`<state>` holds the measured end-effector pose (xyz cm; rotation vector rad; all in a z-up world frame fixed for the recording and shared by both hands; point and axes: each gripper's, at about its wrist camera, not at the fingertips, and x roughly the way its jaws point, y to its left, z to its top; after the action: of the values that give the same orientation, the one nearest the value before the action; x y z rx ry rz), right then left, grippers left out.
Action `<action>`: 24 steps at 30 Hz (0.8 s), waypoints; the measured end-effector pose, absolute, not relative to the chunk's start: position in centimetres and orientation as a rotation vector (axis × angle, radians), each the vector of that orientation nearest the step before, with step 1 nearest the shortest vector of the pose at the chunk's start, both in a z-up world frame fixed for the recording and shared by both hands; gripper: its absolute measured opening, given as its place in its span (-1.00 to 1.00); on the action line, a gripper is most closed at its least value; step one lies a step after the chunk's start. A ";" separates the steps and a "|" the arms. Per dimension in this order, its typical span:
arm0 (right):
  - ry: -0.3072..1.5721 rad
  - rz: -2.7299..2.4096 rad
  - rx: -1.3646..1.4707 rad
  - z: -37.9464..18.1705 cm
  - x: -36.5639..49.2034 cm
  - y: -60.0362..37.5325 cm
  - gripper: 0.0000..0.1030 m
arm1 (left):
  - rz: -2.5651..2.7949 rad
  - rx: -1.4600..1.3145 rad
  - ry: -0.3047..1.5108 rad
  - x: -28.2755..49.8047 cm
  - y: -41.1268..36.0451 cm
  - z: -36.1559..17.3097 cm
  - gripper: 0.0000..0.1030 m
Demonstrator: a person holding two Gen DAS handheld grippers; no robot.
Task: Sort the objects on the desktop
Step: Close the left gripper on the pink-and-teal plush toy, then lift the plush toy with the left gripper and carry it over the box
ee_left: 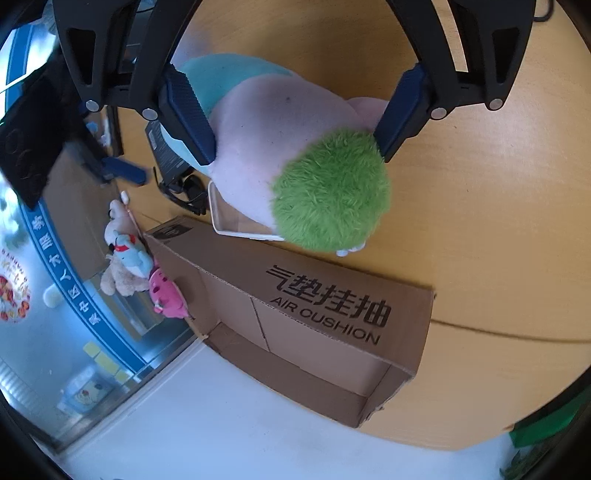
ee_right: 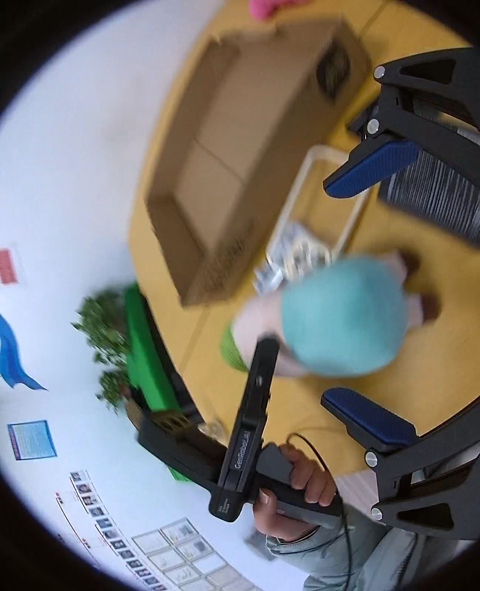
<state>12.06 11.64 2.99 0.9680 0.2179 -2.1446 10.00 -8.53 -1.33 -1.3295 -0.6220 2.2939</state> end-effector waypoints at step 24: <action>0.085 -2.023 1.140 -0.3 14.1 8.4 0.65 | 2.395 -1.215 -0.470 8.8 -7.9 2.1 0.27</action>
<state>14.15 8.45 -0.35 1.1401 0.0853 -2.0234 8.77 -7.90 2.15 -1.2148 -0.4699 2.3947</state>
